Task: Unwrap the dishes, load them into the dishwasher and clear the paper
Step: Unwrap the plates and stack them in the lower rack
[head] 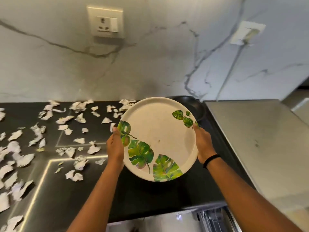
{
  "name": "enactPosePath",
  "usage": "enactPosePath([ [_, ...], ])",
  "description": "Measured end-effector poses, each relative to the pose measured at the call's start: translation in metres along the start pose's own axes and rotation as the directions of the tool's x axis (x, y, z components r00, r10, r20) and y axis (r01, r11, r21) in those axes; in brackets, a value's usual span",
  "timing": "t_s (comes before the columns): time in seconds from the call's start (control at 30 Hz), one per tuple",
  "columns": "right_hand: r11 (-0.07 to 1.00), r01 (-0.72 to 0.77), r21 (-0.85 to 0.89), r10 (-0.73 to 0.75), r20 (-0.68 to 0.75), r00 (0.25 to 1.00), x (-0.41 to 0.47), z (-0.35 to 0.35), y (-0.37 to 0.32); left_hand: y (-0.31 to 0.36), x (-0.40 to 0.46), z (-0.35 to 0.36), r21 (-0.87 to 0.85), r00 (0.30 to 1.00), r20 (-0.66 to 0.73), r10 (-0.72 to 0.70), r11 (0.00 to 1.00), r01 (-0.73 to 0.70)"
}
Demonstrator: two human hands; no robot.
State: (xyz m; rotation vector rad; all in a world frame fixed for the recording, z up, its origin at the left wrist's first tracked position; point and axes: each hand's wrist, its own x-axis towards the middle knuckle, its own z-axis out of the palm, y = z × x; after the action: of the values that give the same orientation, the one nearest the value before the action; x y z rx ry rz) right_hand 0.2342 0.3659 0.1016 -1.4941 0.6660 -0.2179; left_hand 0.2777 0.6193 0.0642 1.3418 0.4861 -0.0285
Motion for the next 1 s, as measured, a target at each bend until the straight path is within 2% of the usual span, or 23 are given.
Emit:
enactPosePath([
  [0.1,0.997,-0.013,0.073,0.023,-0.135,0.991,-0.019,-0.065,0.014,-0.015,-0.037,0.043,0.044,0.998,0.056,-0.036,0.998,0.033],
  [0.2,0.988,0.016,0.155,0.033,-0.308,0.951,-0.042,-0.137,0.030,-0.036,-0.088,0.091,0.095,0.993,0.106,-0.047,0.995,0.037],
  [0.37,0.966,0.033,0.258,0.118,-0.548,0.828,-0.093,-0.249,0.043,-0.075,-0.184,0.152,0.111,0.962,0.181,-0.203,0.976,0.185],
  [0.5,0.945,0.042,0.324,0.191,-0.652,0.733,-0.133,-0.325,0.055,-0.117,-0.240,0.193,0.146,0.936,0.238,-0.260,0.962,0.230],
  [0.57,0.910,0.104,0.401,0.223,-0.687,0.692,-0.145,-0.352,0.062,-0.126,-0.266,0.209,0.138,0.918,0.269,-0.291,0.955,0.263],
  [0.6,0.885,0.151,0.440,0.259,-0.734,0.628,-0.157,-0.381,0.069,-0.138,-0.292,0.226,0.152,0.896,0.309,-0.319,0.947,0.284],
  [0.67,0.858,0.200,0.472,0.303,-0.782,0.545,-0.166,-0.403,0.072,-0.147,-0.311,0.238,0.154,0.872,0.338,-0.353,0.935,0.319],
  [0.8,0.776,0.336,0.534,0.426,-0.836,0.345,-0.186,-0.468,0.096,-0.180,-0.356,0.275,0.261,0.815,0.443,-0.374,0.923,0.282],
  [0.93,0.725,0.435,0.534,0.466,-0.845,0.261,-0.193,-0.512,0.128,-0.203,-0.388,0.314,0.337,0.702,0.549,-0.455,0.888,0.313],
  [1.0,0.690,0.484,0.538,0.487,-0.840,0.239,-0.193,-0.541,0.150,-0.221,-0.398,0.339,0.375,0.618,0.608,-0.498,0.866,0.330],
])
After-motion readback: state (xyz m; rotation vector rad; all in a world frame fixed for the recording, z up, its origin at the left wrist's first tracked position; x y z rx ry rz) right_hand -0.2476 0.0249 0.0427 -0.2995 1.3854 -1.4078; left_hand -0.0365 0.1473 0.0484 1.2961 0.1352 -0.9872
